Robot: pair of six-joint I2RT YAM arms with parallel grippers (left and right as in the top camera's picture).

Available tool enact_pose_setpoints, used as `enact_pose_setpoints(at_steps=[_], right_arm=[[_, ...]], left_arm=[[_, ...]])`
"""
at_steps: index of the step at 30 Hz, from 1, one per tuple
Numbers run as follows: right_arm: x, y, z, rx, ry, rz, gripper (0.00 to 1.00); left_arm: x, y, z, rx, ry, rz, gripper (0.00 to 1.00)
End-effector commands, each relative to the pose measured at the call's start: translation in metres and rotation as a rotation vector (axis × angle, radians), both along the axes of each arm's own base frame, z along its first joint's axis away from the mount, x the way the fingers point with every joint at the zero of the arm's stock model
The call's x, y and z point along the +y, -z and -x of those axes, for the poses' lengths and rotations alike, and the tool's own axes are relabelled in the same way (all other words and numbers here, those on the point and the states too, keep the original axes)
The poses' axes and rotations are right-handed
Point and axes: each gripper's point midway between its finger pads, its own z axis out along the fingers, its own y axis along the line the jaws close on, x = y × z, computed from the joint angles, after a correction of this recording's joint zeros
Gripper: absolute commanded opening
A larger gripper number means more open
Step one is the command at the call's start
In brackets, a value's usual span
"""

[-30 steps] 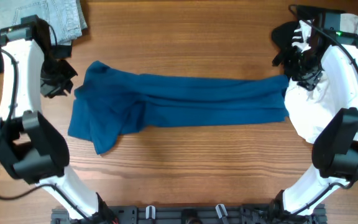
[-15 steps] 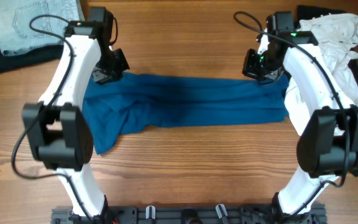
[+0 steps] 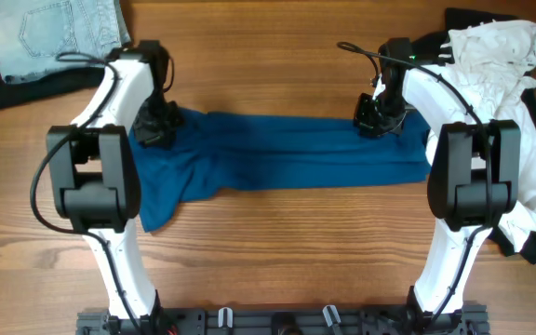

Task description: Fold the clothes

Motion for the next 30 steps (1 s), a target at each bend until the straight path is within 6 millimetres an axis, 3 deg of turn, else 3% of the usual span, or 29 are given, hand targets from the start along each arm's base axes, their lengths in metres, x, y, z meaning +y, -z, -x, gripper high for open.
enact_pose_setpoints(at_steps=[1, 6, 14, 17, 20, 21, 22, 24, 25, 26, 27, 28, 30], right_arm=[[-0.05, 0.036, 0.023, 0.121, 0.075, 0.192, 0.04], [-0.057, 0.037, 0.004, 0.045, 0.092, 0.186, 0.05], [-0.057, 0.03, -0.023, -0.055, 0.072, 0.181, 0.04], [-0.053, -0.004, -0.044, -0.119, 0.056, 0.164, 0.04], [-0.05, -0.048, -0.062, -0.212, 0.049, 0.155, 0.04], [-0.05, -0.072, -0.067, -0.253, 0.034, 0.154, 0.07], [-0.05, -0.09, -0.069, -0.282, 0.025, 0.155, 0.19], [-0.05, -0.122, -0.068, -0.329, 0.011, 0.158, 0.59], [-0.05, -0.134, -0.065, -0.346, 0.013, 0.158, 0.68], [-0.051, -0.148, -0.06, -0.361, 0.016, 0.158, 0.75], [-0.054, -0.158, -0.054, -0.369, -0.003, 0.163, 0.86], [-0.057, -0.162, -0.049, -0.365, -0.016, 0.168, 0.9], [-0.067, -0.162, -0.036, -0.324, -0.03, 0.175, 0.97]], left_arm=[[0.049, 0.016, 0.024, 0.076, -0.113, -0.067, 0.04], [0.087, 0.021, 0.015, 0.01, -0.215, -0.068, 0.04], [0.112, 0.022, 0.005, -0.053, -0.274, -0.075, 0.04], [0.121, 0.012, 0.005, -0.062, -0.292, -0.076, 0.04], [0.123, -0.012, -0.006, -0.124, -0.284, -0.083, 0.04], [0.123, -0.025, -0.011, -0.16, -0.282, -0.087, 0.04], [0.123, -0.041, -0.017, -0.199, -0.281, -0.092, 0.06], [0.125, -0.067, -0.022, -0.267, -0.281, -0.1, 0.18], [0.125, -0.077, -0.023, -0.29, -0.275, -0.103, 0.25], [0.126, -0.088, -0.023, -0.317, -0.272, -0.107, 0.43], [0.125, -0.101, -0.023, -0.348, -0.273, -0.11, 0.68], [0.125, -0.111, -0.022, -0.368, -0.273, -0.113, 0.79], [0.123, -0.128, -0.017, -0.396, -0.274, -0.112, 0.9]])
